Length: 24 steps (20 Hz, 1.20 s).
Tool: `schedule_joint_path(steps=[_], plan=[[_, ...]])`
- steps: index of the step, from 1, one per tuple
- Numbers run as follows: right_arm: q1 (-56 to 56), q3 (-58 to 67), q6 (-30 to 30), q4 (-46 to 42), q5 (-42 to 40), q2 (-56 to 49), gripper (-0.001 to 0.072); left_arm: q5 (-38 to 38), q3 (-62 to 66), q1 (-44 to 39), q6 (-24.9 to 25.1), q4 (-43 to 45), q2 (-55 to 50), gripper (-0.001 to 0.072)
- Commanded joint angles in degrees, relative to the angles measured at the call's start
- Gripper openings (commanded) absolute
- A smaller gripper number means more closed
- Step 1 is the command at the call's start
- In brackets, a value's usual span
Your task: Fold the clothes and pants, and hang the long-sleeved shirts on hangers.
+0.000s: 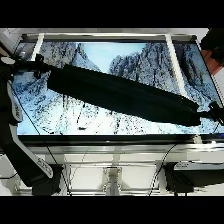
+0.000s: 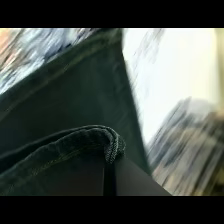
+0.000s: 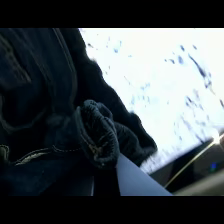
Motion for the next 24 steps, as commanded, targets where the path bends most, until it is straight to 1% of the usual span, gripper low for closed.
schedule_joint_path(steps=[1,3,4,5,6,7,8,9,10,11,13,15,16,17,21,24], plan=[[5.14,3.56,3.26,3.21,-6.49,-6.38,0.0020,10.16,0.90,-2.05,2.91,-6.34,-3.76,0.0021],[7.56,6.49,5.42,4.87,-8.57,-10.05,0.0022,13.84,0.90,-2.93,5.92,-8.37,-4.85,0.0022],[8.50,7.63,5.55,6.43,-9.81,-11.47,0.0025,15.65,0.90,-3.28,7.32,-9.53,-5.42,0.0023],[9.31,8.46,5.68,8.22,-11.82,-12.48,0.0087,17.31,0.90,-3.54,9.27,-11.34,-5.95,0.0044],[9.88,8.76,5.70,10.25,-14.23,-12.87,0.0186,18.82,0.90,-3.74,11.52,-13.84,-6.56,0.0108],[10.25,8.81,5.68,12.79,-17.18,-12.90,0.0265,20.04,0.90,-3.89,13.79,-16.39,-7.02,0.0169],[10.19,9.16,5.68,14.80,-19.15,-12.90,0.0271,20.76,0.90,-3.98,16.55,-17.90,-7.28,0.0170],[10.19,9.64,5.66,16.79,-20.79,-12.90,0.0275,21.86,0.90,-4.02,19.39,-18.95,-7.30,0.0241],[10.19,10.23,5.66,18.34,-21.90,-12.90,0.0323,22.64,0.92,-4.02,21.00,-19.30,-7.28,0.0322],[10.19,11.02,5.62,19.87,-22.56,-12.90,0.0341,22.77,0.92,-4.02,22.05,-20.09,-7.28,0.0348],[10.21,12.92,4.94,20.76,-20.96,-12.90,0.0341,20.52,0.90,-3.56,22.14,-19.89,-7.28,0.0348],[10.19,14.53,1.88,20.72,-17.53,-12.90,0.0350,14.58,0.90,-2.47,22.14,-16.68,-7.28,0.0348],[9.94,15.23,1.25,20.61,-16.24,-12.87,0.0445,11.28,0.90,-1.90,22.14,-13.90,-7.26,0.0348],[9.77,15.91,1.31,20.70,-15.43,-12.87,0.0502,8.02,0.90,-1.29,22.12,-10.86,-7.23,0.0348],[9.88,18.32,0.35,20.02,-10.08,-12.85,0.0508,-0.74,0.90,-0.35,22.14,1.53,-7.23,0.0349],[10.23,18.29,-0.26,16.96,-4.07,-12.87,0.0509,-2.73,0.90,-1.51,22.16,12.92,-7.21,0.0370]])
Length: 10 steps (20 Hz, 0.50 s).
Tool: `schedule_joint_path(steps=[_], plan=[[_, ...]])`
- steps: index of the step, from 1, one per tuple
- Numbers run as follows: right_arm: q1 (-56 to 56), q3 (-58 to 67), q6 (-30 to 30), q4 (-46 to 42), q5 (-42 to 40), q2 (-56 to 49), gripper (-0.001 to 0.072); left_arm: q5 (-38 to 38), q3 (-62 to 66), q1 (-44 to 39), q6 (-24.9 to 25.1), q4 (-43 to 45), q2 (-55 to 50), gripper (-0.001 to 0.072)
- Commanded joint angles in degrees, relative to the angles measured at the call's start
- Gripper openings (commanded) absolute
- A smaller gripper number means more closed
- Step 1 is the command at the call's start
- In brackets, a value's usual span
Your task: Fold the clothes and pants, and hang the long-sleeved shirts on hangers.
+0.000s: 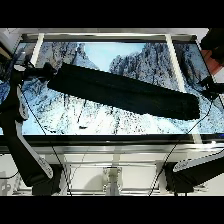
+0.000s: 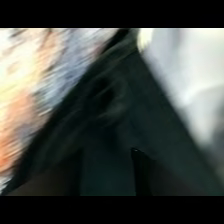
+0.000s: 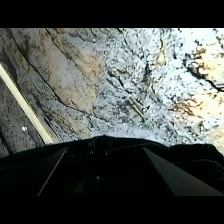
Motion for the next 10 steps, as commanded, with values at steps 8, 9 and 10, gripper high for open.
schedule_joint_path(steps=[8,9,10], plan=[[3.91,0.63,-1.29,-3.76,6.75,-0.04,0.0509,-1.09,0.02,-4.20,1.29,19.26,0.92,0.0601],[4.11,0.63,-1.29,-4.11,6.71,-0.04,0.0509,-0.68,0.02,-4.15,1.33,19.23,1.81,0.0601],[4.28,0.63,-1.27,-4.61,6.71,-0.04,0.0509,0.15,0.02,-3.85,2.27,19.21,3.10,0.0600]])
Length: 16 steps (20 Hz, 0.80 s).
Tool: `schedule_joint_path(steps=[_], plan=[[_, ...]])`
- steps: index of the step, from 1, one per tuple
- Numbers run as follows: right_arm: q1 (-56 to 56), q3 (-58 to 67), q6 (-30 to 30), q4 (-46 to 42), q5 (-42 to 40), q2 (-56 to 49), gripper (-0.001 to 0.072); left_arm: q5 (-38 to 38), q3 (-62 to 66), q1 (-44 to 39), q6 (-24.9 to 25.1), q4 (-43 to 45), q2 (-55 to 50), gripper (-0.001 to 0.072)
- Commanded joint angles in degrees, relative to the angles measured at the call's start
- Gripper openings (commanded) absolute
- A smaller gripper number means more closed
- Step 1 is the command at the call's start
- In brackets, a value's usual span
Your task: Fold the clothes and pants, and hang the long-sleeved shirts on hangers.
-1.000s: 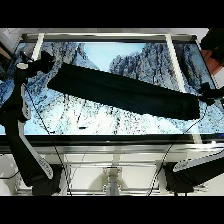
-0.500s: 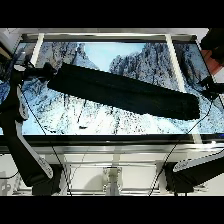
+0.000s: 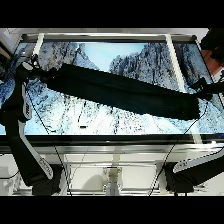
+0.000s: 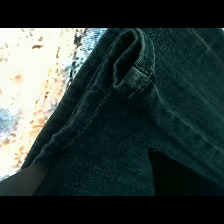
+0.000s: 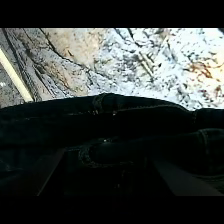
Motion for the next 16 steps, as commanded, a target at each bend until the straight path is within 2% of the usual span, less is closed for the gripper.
schedule_joint_path(steps=[1,5,16], plan=[[1.03,0.04,-0.13,-1.38,0.22,-0.02,0.0509,2.23,0.04,0.09,2.69,2.60,3.43,0.0601],[1.38,0.04,-0.15,-1.40,0.20,-0.02,0.0509,1.90,0.00,1.42,3.17,2.82,6.60,0.0600],[1.55,0.04,-0.13,-1.33,-0.83,-0.02,0.0509,-2.73,-3.10,1.55,3.21,8.15,6.12,0.0600]])
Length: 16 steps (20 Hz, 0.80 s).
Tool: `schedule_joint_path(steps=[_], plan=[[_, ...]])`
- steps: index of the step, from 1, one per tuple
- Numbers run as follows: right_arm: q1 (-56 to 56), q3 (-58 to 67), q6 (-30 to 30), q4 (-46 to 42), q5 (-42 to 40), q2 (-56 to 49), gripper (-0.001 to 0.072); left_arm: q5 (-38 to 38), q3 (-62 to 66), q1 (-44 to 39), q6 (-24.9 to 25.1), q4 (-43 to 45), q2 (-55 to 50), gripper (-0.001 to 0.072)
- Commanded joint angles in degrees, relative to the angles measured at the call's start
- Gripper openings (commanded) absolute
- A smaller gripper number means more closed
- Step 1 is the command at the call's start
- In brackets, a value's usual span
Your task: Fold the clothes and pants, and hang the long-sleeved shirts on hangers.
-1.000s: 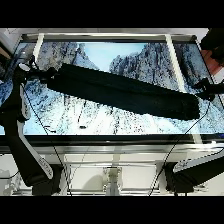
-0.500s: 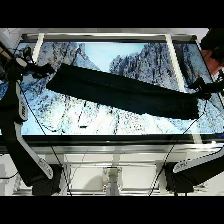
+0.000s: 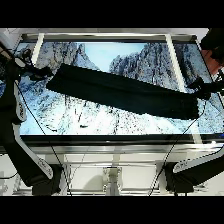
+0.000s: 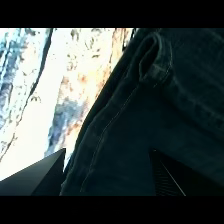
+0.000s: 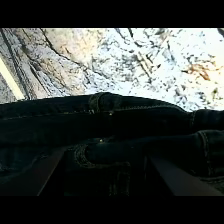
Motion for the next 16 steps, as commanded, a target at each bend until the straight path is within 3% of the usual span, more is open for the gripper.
schedule_joint_path(steps=[1,8,9,10,11,12,14,16], plan=[[0.42,0.04,0.02,0.02,-0.37,0.00,0.0509,-1.53,-0.26,0.02,0.52,1.33,-0.52,0.0599],[1.64,0.04,0.04,-0.15,-0.39,0.00,0.0509,-6.32,-0.26,-0.04,1.38,1.07,-3.04,0.0570],[1.64,0.04,0.04,-0.15,-0.37,0.00,0.0509,-6.34,-0.26,-0.13,1.57,0.83,-3.02,0.0458],[1.64,0.04,0.04,-0.15,-0.35,0.00,0.0509,-6.34,-0.26,-0.17,1.62,0.63,-3.04,0.0400],[1.64,0.04,0.07,-0.15,-0.28,0.00,0.0509,-6.34,-0.26,-0.26,2.34,-0.07,-3.08,0.0394],[1.64,0.04,0.13,-0.15,-0.17,0.00,0.0509,-6.32,-0.26,-0.44,2.93,-0.61,-3.08,0.0321],[1.64,0.04,0.20,-0.15,0.15,0.00,0.0509,-6.38,-0.26,-0.81,3.06,-0.81,-3.06,0.0049],[1.64,0.04,0.20,-0.15,1.18,0.00,0.0508,-7.91,-0.26,-0.81,3.02,-0.76,-2.78,0.0022]])
